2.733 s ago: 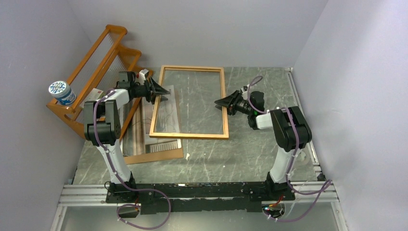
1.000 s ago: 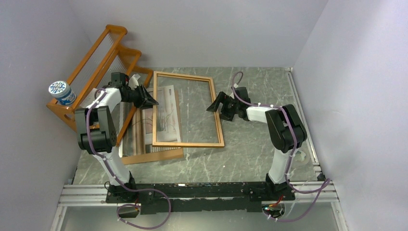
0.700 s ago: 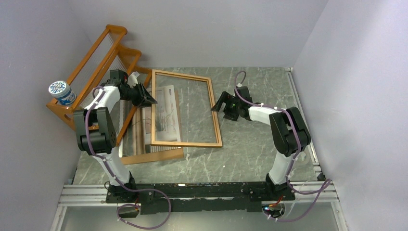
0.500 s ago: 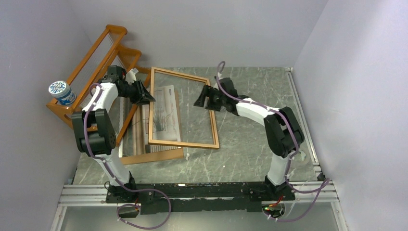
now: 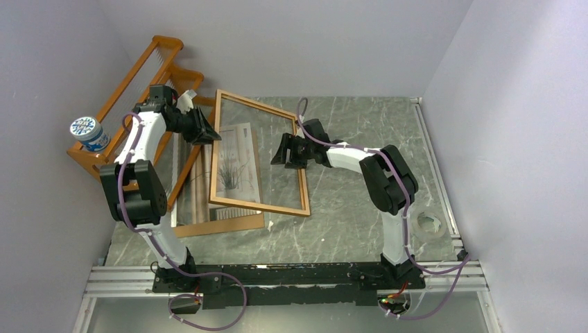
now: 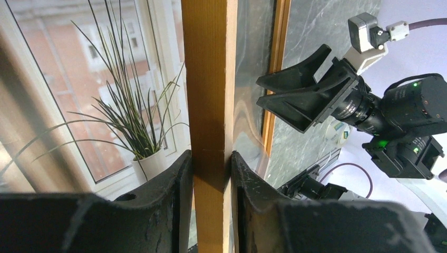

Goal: Put the photo into the frame
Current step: Place the photo frame at the center of the board, then adjust the photo frame item on the photo frame.

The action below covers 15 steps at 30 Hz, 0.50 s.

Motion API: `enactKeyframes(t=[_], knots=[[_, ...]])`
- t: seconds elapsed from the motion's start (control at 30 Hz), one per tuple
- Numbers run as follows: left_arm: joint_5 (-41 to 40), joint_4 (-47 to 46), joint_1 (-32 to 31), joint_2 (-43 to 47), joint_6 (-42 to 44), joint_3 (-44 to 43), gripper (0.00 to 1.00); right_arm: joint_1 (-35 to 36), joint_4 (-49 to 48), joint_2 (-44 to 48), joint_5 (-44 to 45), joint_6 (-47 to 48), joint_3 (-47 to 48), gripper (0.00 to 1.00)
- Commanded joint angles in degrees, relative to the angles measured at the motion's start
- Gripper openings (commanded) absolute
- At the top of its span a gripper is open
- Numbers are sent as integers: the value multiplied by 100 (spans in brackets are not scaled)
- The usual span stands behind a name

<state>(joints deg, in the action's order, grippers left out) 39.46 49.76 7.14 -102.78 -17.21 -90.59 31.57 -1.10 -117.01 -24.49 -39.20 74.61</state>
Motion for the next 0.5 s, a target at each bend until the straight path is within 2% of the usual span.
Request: enactKeyframes(t=[0.0, 0.23, 0.47], knots=[[284, 418, -13, 348, 170, -497, 3, 25, -16, -130, 92, 13, 22, 69], [695, 695, -18, 299, 49, -857, 3, 29, 57, -288, 269, 27, 196, 69], [1350, 125, -16, 399, -229, -640, 3, 50, 159, -429, 685, 45, 304, 69]])
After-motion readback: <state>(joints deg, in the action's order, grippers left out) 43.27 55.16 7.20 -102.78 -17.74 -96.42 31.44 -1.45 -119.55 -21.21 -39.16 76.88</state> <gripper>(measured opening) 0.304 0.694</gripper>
